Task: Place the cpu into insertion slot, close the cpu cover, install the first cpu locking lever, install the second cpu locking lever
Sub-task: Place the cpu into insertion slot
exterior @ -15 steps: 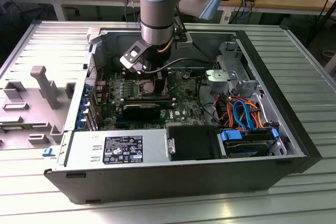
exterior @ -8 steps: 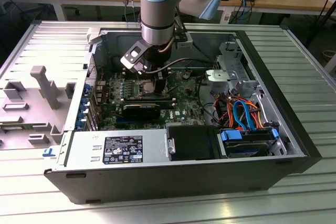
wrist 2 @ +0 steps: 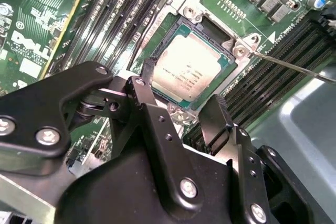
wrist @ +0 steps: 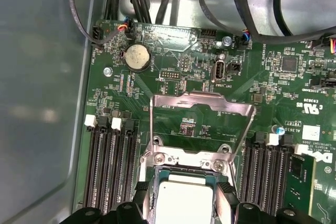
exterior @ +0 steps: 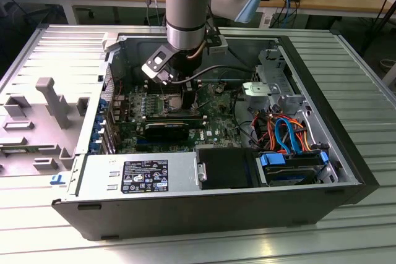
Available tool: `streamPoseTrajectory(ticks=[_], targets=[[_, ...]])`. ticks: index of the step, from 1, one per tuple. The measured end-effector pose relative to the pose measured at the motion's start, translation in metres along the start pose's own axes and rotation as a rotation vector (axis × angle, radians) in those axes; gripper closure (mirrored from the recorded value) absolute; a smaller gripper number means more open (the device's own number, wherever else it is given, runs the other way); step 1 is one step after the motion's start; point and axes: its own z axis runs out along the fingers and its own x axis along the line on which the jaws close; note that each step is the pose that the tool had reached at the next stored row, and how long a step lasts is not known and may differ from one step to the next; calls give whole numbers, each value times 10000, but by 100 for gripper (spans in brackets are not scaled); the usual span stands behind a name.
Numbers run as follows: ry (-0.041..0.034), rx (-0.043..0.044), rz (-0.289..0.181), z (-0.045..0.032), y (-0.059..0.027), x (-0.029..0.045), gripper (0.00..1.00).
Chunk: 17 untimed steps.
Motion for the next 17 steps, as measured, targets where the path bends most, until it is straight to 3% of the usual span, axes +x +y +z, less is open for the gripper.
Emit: streamPoseTrajectory(ticks=[11, 17], targets=[[29, -3, 0, -204, 2, 4, 38], [53, -6, 0, -243, 2, 5, 38]])
